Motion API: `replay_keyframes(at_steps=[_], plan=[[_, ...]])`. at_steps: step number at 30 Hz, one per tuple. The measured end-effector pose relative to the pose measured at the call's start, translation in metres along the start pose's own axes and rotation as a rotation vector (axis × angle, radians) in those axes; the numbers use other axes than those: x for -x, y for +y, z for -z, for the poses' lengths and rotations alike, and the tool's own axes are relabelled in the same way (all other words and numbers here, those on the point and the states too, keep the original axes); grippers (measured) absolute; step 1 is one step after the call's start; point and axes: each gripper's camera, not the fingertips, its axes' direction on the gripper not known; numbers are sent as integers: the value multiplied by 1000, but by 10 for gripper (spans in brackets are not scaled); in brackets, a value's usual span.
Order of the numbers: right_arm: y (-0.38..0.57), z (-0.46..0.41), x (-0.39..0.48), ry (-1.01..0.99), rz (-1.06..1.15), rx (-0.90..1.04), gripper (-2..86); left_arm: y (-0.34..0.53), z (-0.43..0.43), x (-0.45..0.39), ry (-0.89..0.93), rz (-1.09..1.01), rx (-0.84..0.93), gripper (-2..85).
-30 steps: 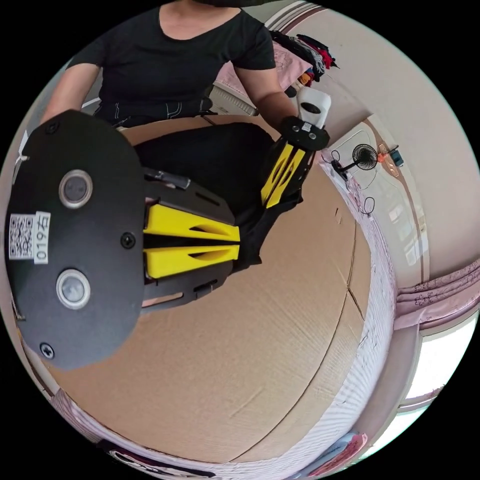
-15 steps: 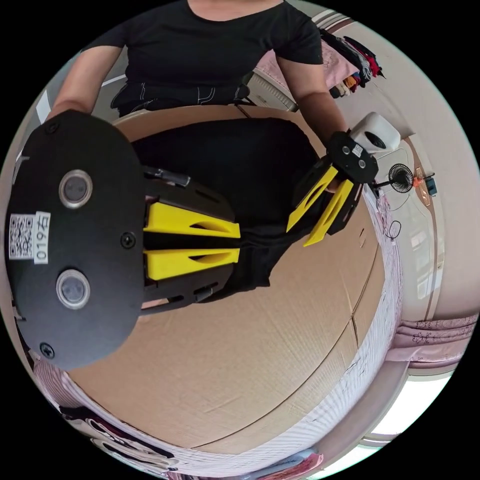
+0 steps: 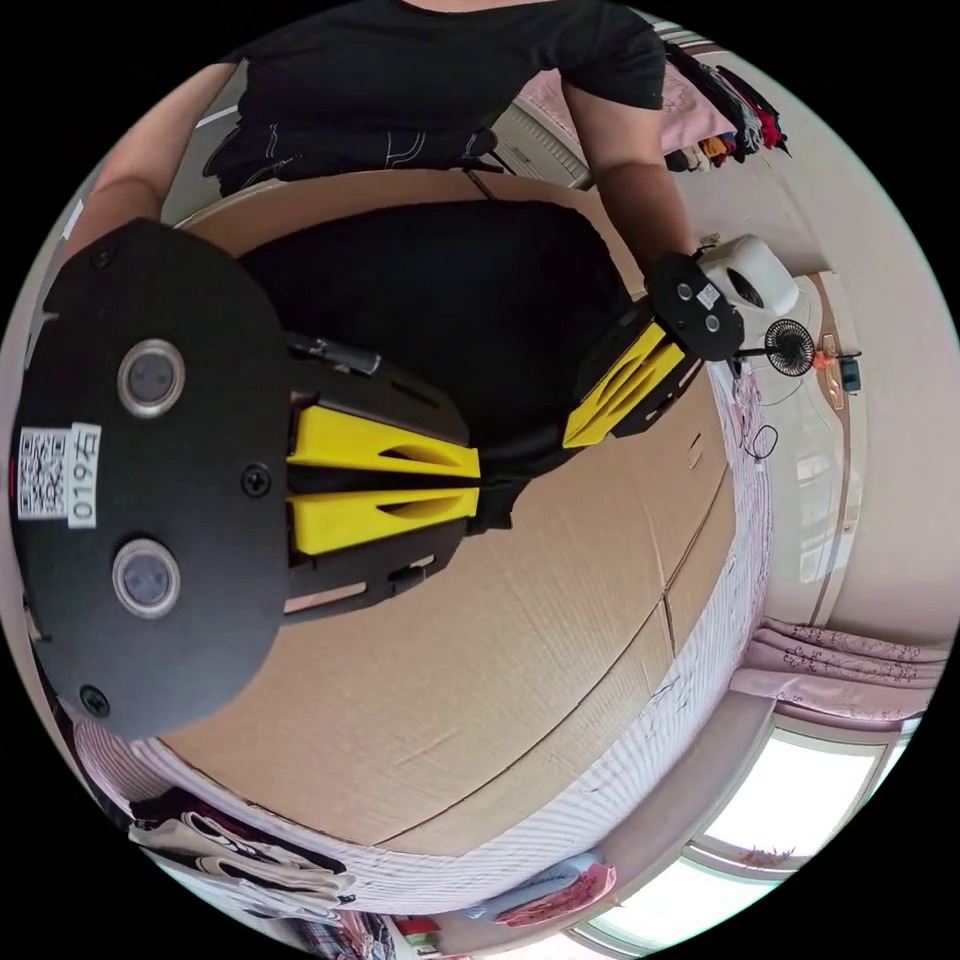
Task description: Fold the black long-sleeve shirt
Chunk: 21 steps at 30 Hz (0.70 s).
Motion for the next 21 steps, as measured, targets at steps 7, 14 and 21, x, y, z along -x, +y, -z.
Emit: replay_keyframes(at_steps=[7,14,21], plan=[[7,-8,-20,56,-117,28,35,7,-9,21,-13,91,55,10],[55,39,-38,16,-251,-101,29,23,1,31,-16,131,41,10],[103,59,-44,-57,-329,-7,67,43,16,48,21,209,-16,13]])
